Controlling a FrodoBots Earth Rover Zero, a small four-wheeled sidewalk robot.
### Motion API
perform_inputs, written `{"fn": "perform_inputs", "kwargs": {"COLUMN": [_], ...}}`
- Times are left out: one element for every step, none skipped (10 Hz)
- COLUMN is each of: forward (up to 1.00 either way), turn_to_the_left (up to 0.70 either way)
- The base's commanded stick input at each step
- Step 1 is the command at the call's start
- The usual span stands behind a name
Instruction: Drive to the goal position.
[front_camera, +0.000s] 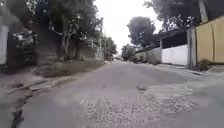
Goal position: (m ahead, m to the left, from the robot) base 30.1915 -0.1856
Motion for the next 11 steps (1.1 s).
{"fn": "perform_inputs", "kwargs": {"forward": [1.00,1.00,1.00,1.00,1.00,1.00,1.00,1.00,1.00,1.00,1.00], "turn_to_the_left": [0.07,0.07,0.07,0.07,0.07,0.07,0.07,0.01,-0.30,-0.33,-0.33]}}
